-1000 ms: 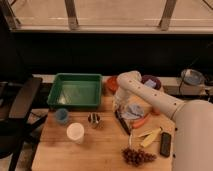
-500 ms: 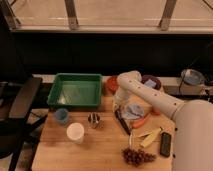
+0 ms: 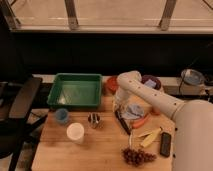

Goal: Place brush in tray

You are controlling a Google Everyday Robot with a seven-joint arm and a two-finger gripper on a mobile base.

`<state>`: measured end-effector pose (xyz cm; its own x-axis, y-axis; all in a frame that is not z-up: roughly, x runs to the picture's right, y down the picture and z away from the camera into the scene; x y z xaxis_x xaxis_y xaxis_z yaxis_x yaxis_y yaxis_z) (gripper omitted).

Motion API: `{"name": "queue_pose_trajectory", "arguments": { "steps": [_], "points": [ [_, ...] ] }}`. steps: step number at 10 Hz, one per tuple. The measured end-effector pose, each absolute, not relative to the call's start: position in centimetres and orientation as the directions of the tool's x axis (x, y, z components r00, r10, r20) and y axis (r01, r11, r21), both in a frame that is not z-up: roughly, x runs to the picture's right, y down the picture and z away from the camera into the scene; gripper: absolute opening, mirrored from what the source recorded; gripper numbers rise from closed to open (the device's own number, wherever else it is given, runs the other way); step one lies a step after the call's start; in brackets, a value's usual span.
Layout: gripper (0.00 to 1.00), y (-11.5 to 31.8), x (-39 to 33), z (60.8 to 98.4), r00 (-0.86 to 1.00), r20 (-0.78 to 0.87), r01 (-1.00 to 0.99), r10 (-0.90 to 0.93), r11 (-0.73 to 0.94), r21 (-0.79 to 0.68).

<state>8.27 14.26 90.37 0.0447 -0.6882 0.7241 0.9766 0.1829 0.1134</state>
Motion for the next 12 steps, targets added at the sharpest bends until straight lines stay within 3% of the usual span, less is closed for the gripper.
{"name": "queue_pose_trajectory", "arguments": {
  "steps": [5, 7, 12],
  "points": [
    [0.0, 14.28, 8.26, 90.37, 0.044, 0.724, 0.977, -0.688, 0.183, 0.113],
    [0.05, 14.19, 8.26, 90.28, 0.044, 0.724, 0.977, -0.688, 0.183, 0.114],
    [0.01, 14.21, 8.3, 90.24, 0.044, 0.724, 0.977, -0.688, 0.182, 0.114]
  ]
}}
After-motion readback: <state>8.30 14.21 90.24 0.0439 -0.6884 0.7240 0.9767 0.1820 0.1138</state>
